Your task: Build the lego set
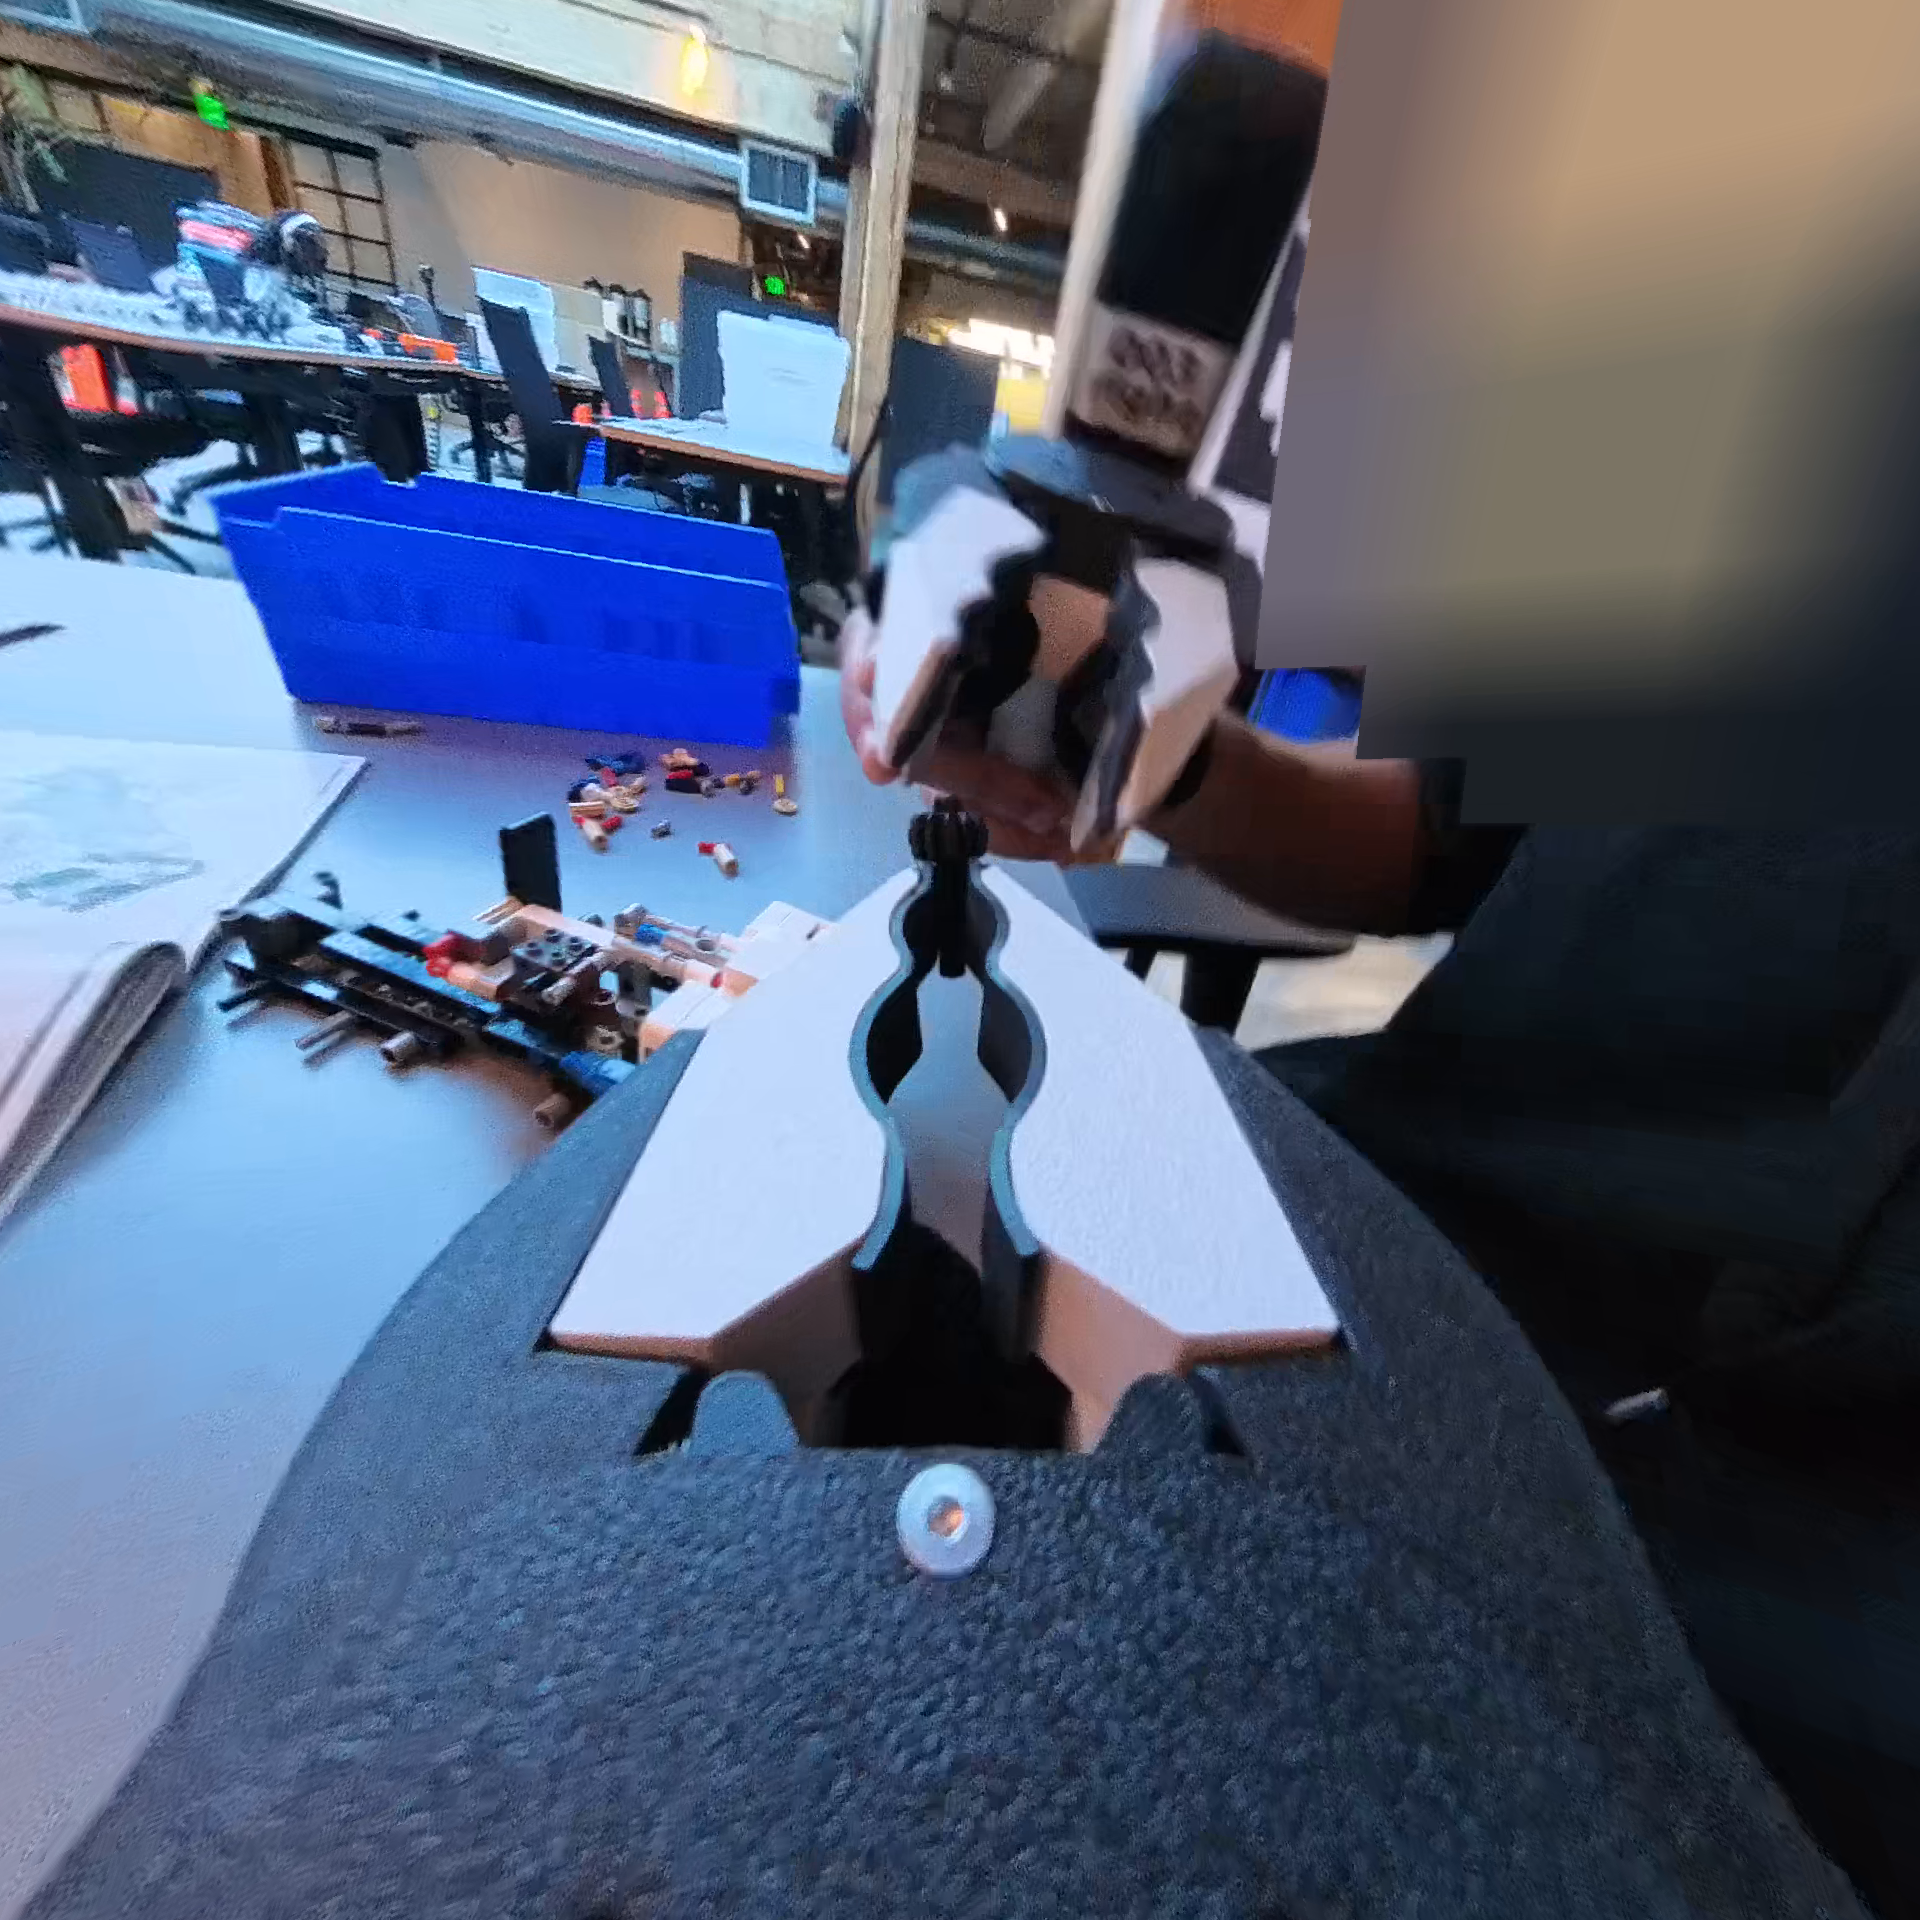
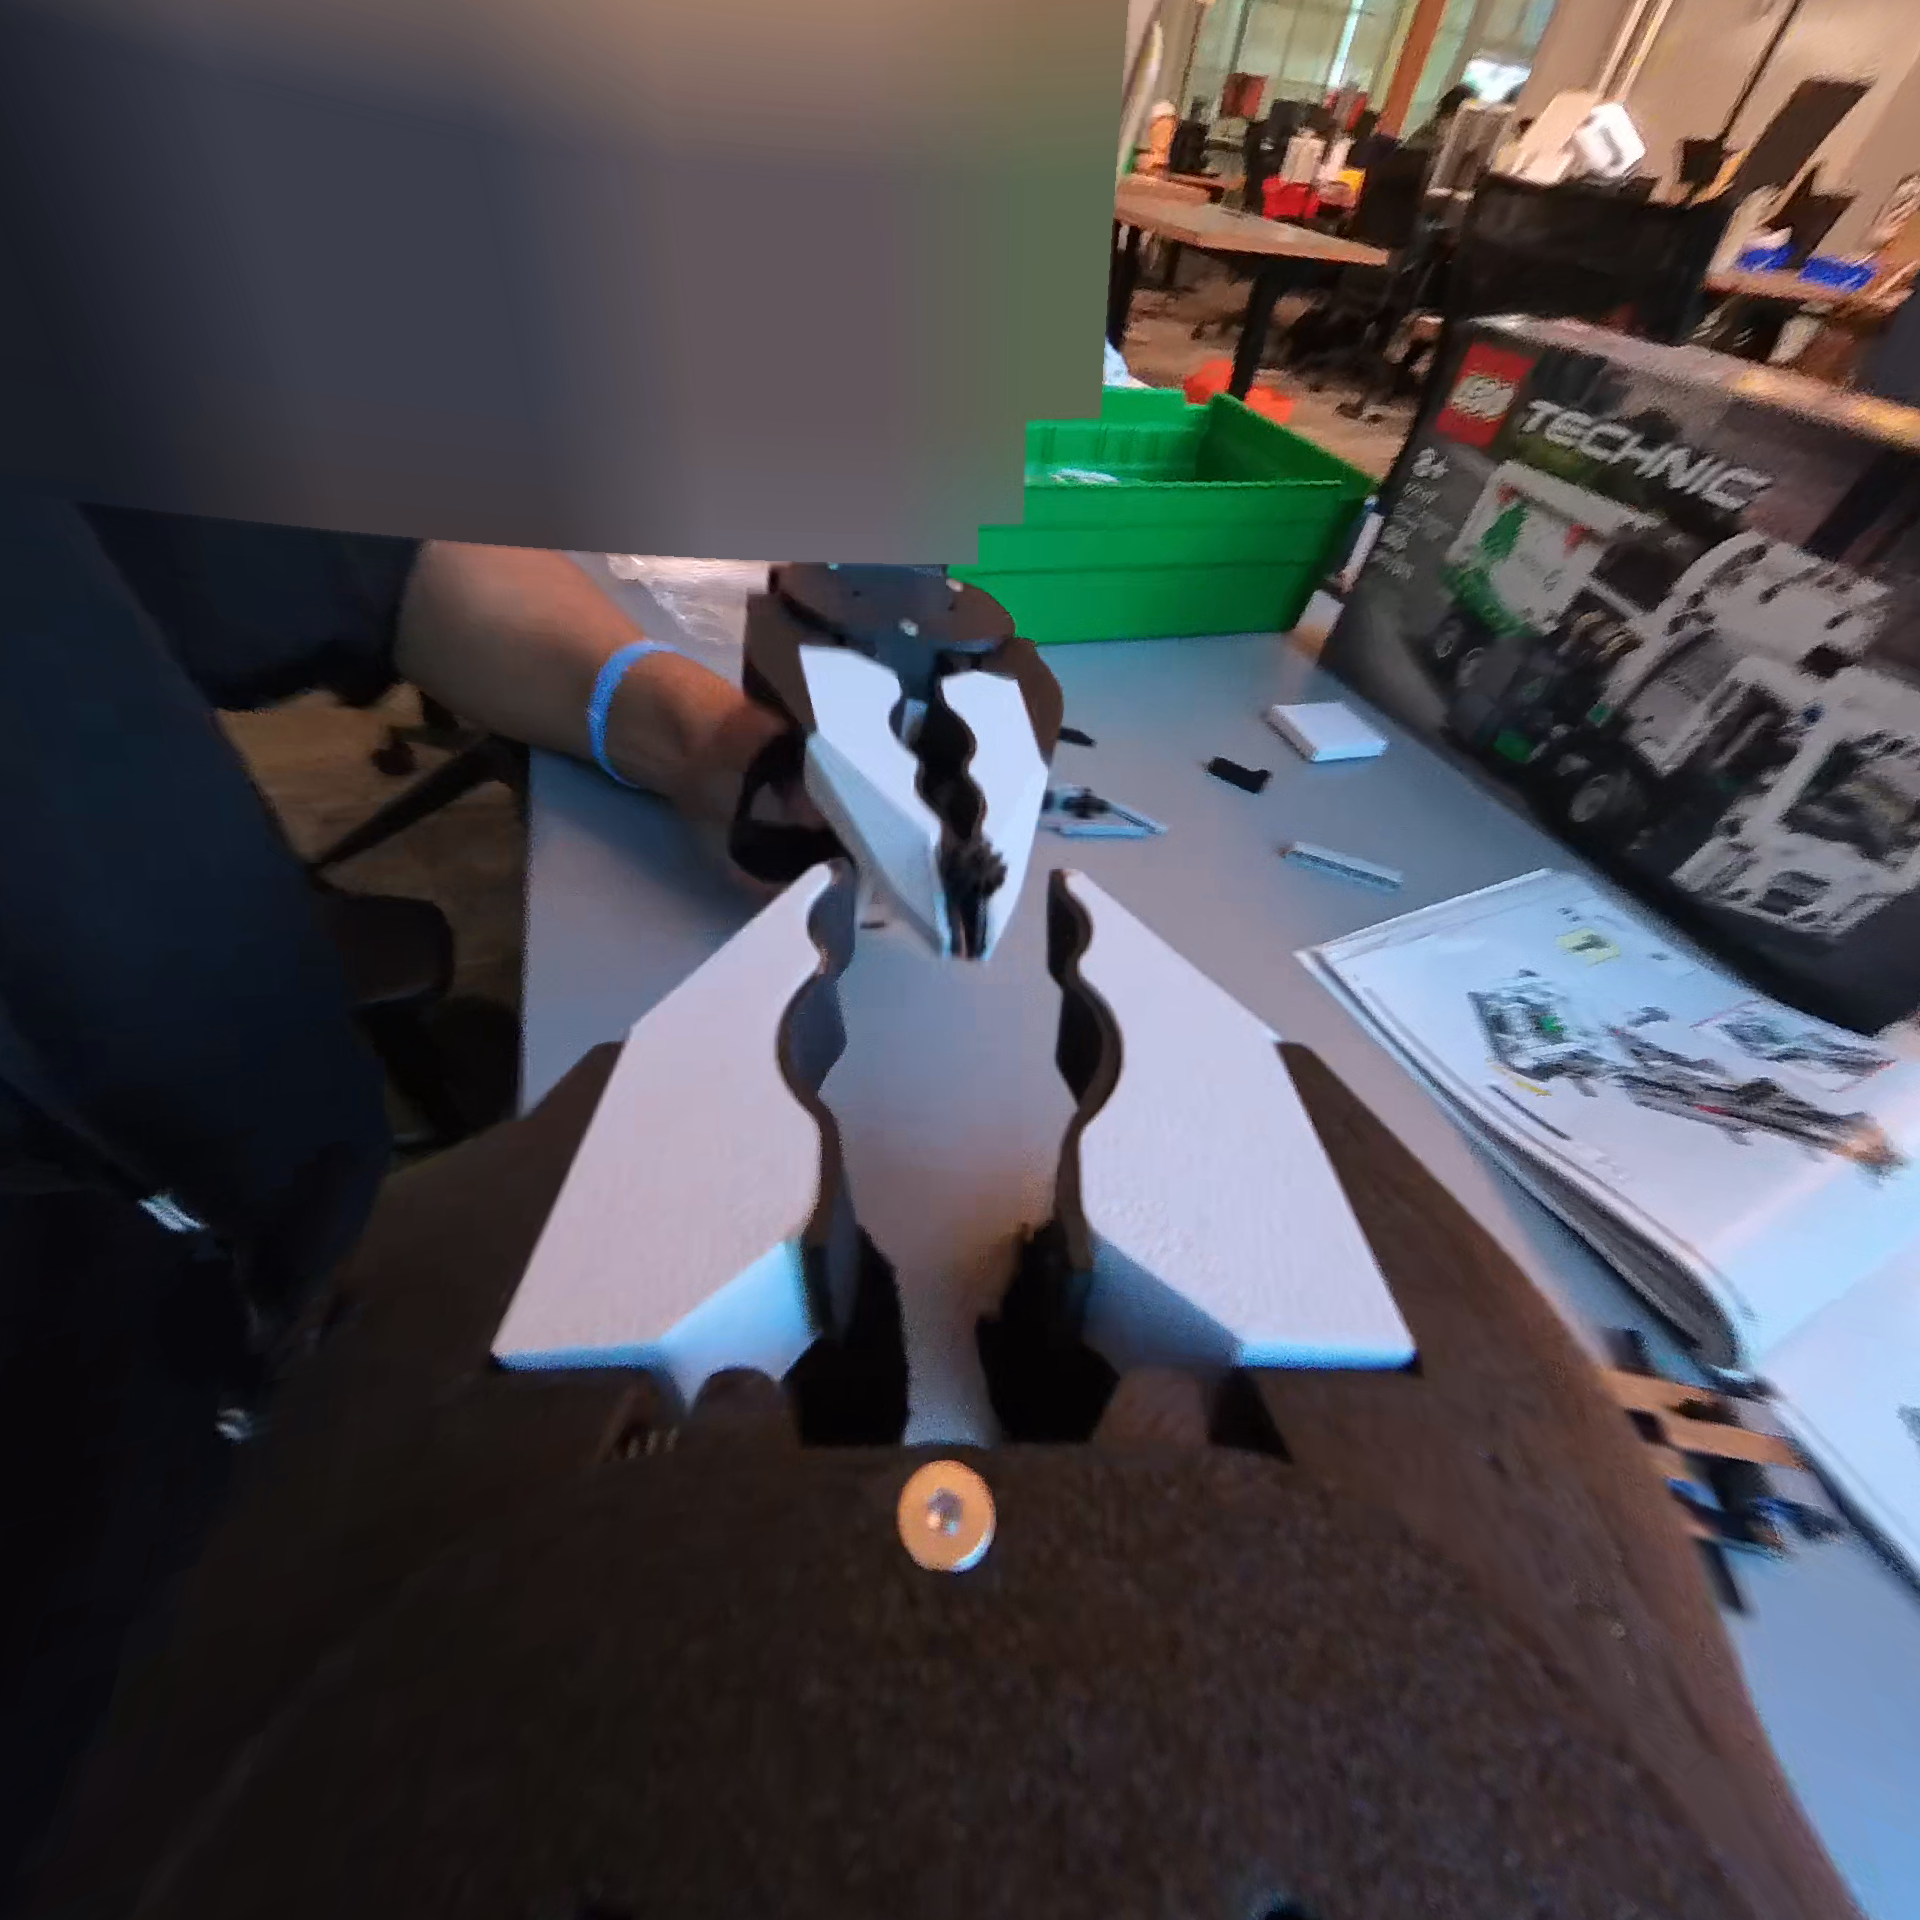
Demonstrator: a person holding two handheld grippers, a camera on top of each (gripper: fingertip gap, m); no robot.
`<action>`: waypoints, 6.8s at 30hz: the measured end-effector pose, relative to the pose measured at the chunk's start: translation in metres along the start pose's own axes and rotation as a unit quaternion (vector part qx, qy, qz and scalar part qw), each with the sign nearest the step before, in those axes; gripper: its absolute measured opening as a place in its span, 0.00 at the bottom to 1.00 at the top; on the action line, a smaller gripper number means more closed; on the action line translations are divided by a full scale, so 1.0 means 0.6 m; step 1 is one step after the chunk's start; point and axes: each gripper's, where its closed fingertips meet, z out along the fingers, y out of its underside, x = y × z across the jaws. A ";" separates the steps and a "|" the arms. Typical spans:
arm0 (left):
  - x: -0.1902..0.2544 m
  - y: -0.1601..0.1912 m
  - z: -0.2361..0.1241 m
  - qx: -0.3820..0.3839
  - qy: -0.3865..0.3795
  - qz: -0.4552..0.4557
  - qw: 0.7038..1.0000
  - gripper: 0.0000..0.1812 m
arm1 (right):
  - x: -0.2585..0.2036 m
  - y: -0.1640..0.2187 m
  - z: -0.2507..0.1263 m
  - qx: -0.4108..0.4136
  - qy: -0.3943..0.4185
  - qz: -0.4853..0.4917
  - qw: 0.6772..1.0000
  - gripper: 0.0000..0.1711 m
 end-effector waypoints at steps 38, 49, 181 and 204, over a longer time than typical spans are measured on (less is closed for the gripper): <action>-0.138 -0.028 -0.075 0.048 -0.133 -0.082 0.987 0.01 | 0.157 0.090 -0.162 0.120 0.250 0.021 0.961 0.15; -0.178 -0.014 -0.094 0.043 -0.153 -0.130 0.979 0.01 | 0.161 0.105 -0.143 0.098 0.225 0.036 0.969 0.15; -0.027 0.025 0.002 0.021 0.064 -0.304 0.950 0.00 | 0.028 0.061 0.044 -0.186 0.089 -0.254 0.945 0.19; -0.030 0.043 0.003 -0.002 0.062 -0.305 0.950 0.00 | 0.028 0.082 0.045 -0.215 0.076 -0.248 0.941 0.17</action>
